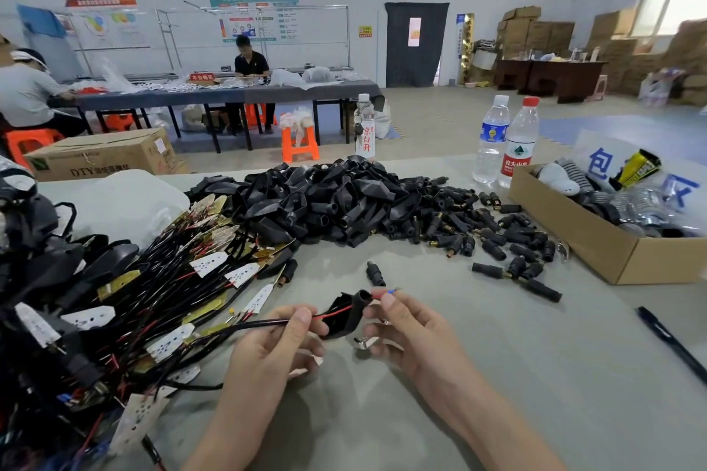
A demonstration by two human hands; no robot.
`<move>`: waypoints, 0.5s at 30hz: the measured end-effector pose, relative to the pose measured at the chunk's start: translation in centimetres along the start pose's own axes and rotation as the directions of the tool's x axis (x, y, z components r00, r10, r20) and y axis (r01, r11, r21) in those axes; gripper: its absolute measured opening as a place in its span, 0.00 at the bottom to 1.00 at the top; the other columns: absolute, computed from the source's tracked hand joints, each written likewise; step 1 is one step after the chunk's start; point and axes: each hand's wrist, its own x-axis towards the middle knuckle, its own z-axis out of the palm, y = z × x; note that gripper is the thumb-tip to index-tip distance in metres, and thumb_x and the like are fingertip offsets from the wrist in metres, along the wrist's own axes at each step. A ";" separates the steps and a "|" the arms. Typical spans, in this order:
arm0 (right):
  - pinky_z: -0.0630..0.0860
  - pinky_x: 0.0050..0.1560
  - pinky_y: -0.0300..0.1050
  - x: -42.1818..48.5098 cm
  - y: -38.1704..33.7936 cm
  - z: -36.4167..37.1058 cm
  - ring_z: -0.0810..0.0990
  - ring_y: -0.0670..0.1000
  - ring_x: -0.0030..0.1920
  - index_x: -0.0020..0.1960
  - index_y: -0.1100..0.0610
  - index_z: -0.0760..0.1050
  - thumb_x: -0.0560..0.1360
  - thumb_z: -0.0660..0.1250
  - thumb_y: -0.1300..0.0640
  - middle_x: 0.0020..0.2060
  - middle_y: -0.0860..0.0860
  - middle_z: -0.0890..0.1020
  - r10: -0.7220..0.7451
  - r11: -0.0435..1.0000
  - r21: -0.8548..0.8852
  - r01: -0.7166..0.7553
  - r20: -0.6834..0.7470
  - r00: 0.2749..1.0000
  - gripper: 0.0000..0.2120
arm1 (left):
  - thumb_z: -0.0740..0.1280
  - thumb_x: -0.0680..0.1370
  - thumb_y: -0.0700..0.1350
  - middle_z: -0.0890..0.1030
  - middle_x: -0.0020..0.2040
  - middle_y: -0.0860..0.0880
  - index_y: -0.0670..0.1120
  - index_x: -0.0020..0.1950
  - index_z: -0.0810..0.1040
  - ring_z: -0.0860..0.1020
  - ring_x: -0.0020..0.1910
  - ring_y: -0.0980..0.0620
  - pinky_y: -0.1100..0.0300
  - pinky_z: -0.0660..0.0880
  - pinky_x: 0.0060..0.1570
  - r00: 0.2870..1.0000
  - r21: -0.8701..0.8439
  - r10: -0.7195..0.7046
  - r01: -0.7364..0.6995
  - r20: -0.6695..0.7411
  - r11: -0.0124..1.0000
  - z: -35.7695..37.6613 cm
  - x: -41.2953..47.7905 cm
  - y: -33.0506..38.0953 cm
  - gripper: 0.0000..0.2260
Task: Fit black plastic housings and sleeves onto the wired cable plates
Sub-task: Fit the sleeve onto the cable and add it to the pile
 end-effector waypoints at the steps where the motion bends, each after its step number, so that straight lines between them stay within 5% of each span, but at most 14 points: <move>1: 0.79 0.37 0.43 0.0 0.2 0.2 0.82 0.51 0.39 0.50 0.57 0.84 0.67 0.75 0.51 0.44 0.56 0.84 -0.007 1.000 0.009 0.007 0.000 1.000 0.14 | 0.68 0.73 0.56 0.81 0.36 0.41 0.45 0.44 0.83 0.77 0.32 0.47 0.61 0.73 0.29 1.000 -0.003 -0.006 0.006 0.006 1.000 0.1 -0.1 0.0 0.14; 6: 0.80 0.40 0.46 -0.7 1.5 1.4 0.81 0.52 0.39 0.50 0.57 0.85 0.69 0.74 0.51 0.40 0.55 0.83 -0.055 0.996 -0.077 0.055 0.010 0.998 0.13 | 0.68 0.73 0.47 0.84 0.41 0.40 0.45 0.43 0.85 0.79 0.33 0.49 0.61 0.75 0.28 0.999 -0.043 0.032 -0.031 0.027 0.999 0.7 -0.1 -0.4 0.08; 11: 0.82 0.40 0.50 -0.6 1.4 1.4 0.82 0.53 0.38 0.48 0.60 0.83 0.70 0.73 0.51 0.39 0.59 0.83 -0.080 0.991 -0.120 0.065 -0.120 0.990 0.13 | 0.68 0.73 0.51 0.85 0.41 0.42 0.52 0.48 0.85 0.80 0.32 0.49 0.61 0.75 0.28 0.997 0.054 0.035 -0.039 0.063 0.998 0.8 -0.2 -0.7 0.09; 15: 0.80 0.33 0.44 -0.3 0.4 0.7 0.86 0.54 0.40 0.52 0.64 0.78 0.78 0.68 0.56 0.41 0.57 0.86 -0.100 0.993 -0.083 0.082 -0.252 0.963 0.11 | 0.66 0.76 0.55 0.82 0.39 0.40 0.42 0.48 0.82 0.78 0.29 0.48 0.58 0.73 0.24 0.989 -0.210 -0.126 0.108 -0.076 0.972 0.0 0.6 -0.2 0.16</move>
